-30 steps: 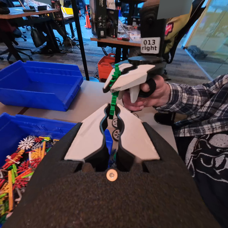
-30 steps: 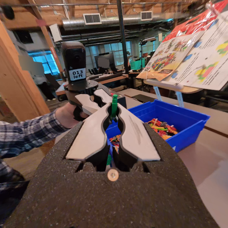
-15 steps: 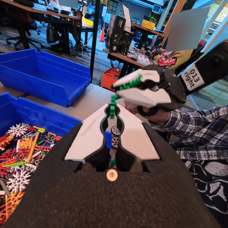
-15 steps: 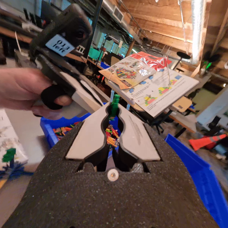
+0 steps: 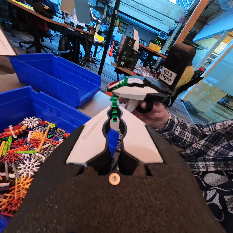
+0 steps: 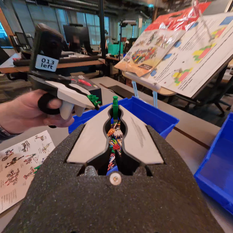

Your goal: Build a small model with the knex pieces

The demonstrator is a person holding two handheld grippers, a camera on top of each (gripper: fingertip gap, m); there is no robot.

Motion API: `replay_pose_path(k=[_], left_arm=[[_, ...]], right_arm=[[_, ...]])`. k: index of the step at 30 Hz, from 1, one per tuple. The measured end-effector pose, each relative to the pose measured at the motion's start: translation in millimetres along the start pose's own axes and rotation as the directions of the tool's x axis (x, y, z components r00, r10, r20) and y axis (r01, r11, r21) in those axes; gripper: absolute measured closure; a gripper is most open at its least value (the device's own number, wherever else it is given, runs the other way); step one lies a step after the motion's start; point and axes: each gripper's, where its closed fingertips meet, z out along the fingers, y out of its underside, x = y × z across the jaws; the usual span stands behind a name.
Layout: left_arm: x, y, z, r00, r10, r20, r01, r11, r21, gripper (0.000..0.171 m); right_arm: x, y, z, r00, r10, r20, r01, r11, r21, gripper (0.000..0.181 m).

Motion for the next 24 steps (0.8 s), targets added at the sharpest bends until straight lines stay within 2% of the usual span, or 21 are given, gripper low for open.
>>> replay_pose_path(k=[4,6,10,13,15,16,17,20,24], left_arm=[[-2.1,4.6,-7.8,1.0,0.014,0.006,-0.014,1.0,-0.009,0.168],[-2.3,12.0,-9.1,0.998,0.062,0.032,-0.06,0.996,-0.065,0.168],[3.2,16.9,-13.1,0.99,0.127,0.052,-0.12,0.985,-0.121,0.168],[11.1,18.7,-16.7,0.986,0.159,0.04,-0.152,0.978,-0.141,0.168],[17.1,19.4,-17.6,0.985,0.172,0.029,-0.166,0.976,-0.143,0.168],[22.8,18.9,-17.8,0.986,0.169,0.007,-0.166,0.977,-0.137,0.169],[27.8,18.0,-18.5,0.987,0.158,-0.011,-0.158,0.979,-0.131,0.168],[36.8,18.8,-20.2,0.985,0.17,-0.032,-0.172,0.976,-0.13,0.169],[40.4,21.1,-23.2,0.981,0.192,-0.032,-0.194,0.971,-0.14,0.168]], right_arm=[[-8.6,20.8,15.8,0.998,0.023,0.055,-0.017,0.994,-0.11,0.171],[-8.1,32.2,21.8,0.999,0.011,0.047,-0.003,0.985,-0.173,0.155],[-6.2,52.0,27.4,0.999,0.01,0.044,0.003,0.958,-0.287,0.147],[-10.9,41.4,21.4,0.998,0.003,0.058,0.012,0.97,-0.244,0.149],[-29.9,29.9,14.2,0.989,0.026,0.149,0.004,0.98,-0.198,0.151],[-41.8,24.7,9.3,0.979,0.028,0.203,0.008,0.984,-0.177,0.163],[-48.9,21.3,5.0,0.974,0.009,0.225,0.028,0.987,-0.16,0.167],[-55.2,18.9,-5.6,0.974,-0.065,0.218,0.099,0.984,-0.148,0.16],[-65.0,7.3,-19.6,0.966,-0.024,0.256,0.053,0.993,-0.109,0.158]])
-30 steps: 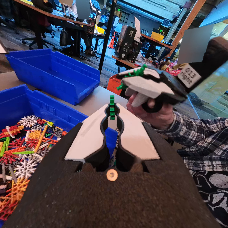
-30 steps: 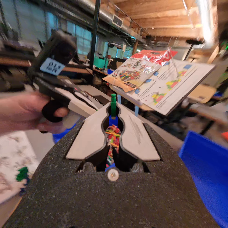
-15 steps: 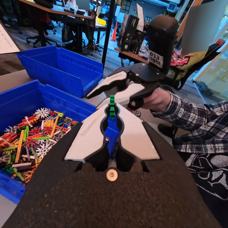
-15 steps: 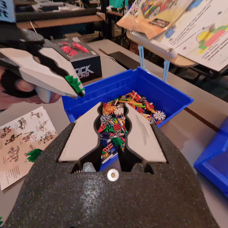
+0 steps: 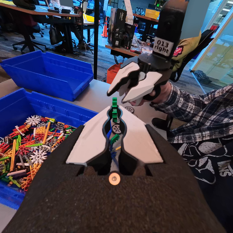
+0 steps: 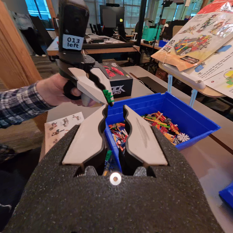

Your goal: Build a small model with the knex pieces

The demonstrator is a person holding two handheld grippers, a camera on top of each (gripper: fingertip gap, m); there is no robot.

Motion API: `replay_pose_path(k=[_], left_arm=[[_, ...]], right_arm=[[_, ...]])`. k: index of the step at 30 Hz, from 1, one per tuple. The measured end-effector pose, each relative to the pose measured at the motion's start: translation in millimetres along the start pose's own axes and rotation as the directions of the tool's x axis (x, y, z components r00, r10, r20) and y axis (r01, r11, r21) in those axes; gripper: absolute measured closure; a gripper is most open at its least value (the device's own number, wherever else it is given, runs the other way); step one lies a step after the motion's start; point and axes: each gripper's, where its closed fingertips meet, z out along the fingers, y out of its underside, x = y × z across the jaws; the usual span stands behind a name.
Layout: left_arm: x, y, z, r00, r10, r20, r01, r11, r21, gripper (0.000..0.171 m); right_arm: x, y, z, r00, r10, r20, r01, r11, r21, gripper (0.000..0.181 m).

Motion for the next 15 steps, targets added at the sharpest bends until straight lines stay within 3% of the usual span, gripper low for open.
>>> replay_pose_path(k=[6,9,15], left_arm=[[19.0,9.5,4.1,0.992,0.117,-0.043,-0.12,0.989,-0.086,0.168],[26.2,7.9,1.3,0.988,0.128,-0.083,-0.134,0.988,-0.076,0.168],[21.7,8.9,4.7,0.984,0.177,-0.039,-0.179,0.981,-0.077,0.169]], right_arm=[[-31.5,0.2,0.8,0.99,0.018,0.143,-0.016,1.0,-0.017,0.157],[-38.5,-3.1,-1.4,0.981,0.039,0.191,-0.042,0.999,0.009,0.161],[-32.3,-4.5,-2.4,0.994,0.002,0.107,-0.004,1.0,0.015,0.165]])
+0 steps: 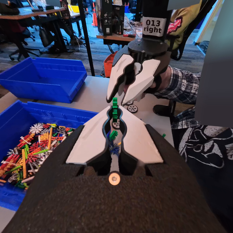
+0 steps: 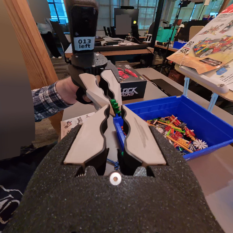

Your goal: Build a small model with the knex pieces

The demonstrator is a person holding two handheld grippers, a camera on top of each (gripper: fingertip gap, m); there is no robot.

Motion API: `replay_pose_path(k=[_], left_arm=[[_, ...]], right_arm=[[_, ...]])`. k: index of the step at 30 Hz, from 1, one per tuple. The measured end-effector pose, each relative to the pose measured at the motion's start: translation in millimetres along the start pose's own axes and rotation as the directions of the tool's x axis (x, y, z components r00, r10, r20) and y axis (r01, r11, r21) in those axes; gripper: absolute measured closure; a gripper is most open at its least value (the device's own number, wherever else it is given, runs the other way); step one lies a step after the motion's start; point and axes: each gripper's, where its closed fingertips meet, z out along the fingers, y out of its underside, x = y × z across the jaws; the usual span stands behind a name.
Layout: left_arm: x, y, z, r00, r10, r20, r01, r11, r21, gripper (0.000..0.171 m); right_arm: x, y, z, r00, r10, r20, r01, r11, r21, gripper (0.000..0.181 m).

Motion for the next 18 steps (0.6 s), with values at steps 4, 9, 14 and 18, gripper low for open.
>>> replay_pose_path(k=[4,9,14,18], left_arm=[[-2.7,-8.7,1.7,0.999,0.031,0.039,-0.034,0.997,0.072,0.168],[-3.0,-17.6,3.2,0.999,0.023,0.04,-0.028,0.992,0.126,0.168],[1.3,-19.0,14.5,1.0,-0.016,-0.006,0.016,0.989,0.146,0.168],[4.9,-25.1,21.5,0.998,-0.051,-0.042,0.058,0.98,0.188,0.168]], right_arm=[[3.7,-2.1,-3.6,0.996,0.085,0.003,-0.085,0.996,0.026,0.163],[8.7,-0.2,-13.3,0.987,0.158,-0.002,-0.158,0.986,0.06,0.16],[7.5,7.4,-22.0,0.983,0.181,-0.005,-0.181,0.982,0.05,0.159],[4.7,9.5,-27.5,0.981,0.196,0.0,-0.196,0.979,0.052,0.159]])
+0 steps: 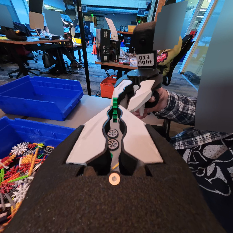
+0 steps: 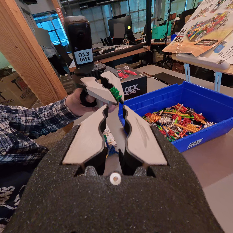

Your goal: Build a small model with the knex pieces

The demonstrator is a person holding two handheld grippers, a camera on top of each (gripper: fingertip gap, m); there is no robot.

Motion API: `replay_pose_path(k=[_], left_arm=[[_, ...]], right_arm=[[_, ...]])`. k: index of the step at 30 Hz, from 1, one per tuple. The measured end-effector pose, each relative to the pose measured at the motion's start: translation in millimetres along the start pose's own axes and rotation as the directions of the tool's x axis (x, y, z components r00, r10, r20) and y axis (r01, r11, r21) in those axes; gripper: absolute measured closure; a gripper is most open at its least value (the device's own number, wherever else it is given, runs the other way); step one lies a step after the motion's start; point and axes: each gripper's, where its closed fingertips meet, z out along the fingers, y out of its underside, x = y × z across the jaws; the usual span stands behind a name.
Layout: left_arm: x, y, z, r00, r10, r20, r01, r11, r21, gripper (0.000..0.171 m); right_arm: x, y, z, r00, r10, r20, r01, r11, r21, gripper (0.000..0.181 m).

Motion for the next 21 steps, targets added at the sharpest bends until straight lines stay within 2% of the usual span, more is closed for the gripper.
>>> replay_pose_path(k=[6,13,16,18,21], left_arm=[[4.4,-8.4,7.1,0.997,-0.061,-0.054,0.065,0.995,0.072,0.168],[10.3,-17.8,9.3,0.979,-0.15,-0.141,0.173,0.969,0.175,0.168],[7.9,-22.5,8.7,0.972,-0.177,-0.151,0.208,0.952,0.223,0.168],[9.6,-23.3,9.5,0.965,-0.194,-0.178,0.233,0.943,0.238,0.168],[11.2,-25.9,9.6,0.953,-0.219,-0.209,0.27,0.927,0.26,0.168]], right_arm=[[-6.7,5.0,-3.2,0.996,0.073,0.043,-0.074,0.997,0.032,0.159],[-3.0,-0.1,-5.2,0.984,0.169,0.052,-0.174,0.975,0.135,0.16],[-7.7,-5.4,-6.4,0.976,0.195,0.097,-0.21,0.962,0.176,0.16],[-10.3,-10.4,-7.5,0.973,0.199,0.114,-0.22,0.953,0.209,0.16],[-5.0,-18.7,-12.9,0.984,0.168,0.066,-0.18,0.946,0.27,0.161]])
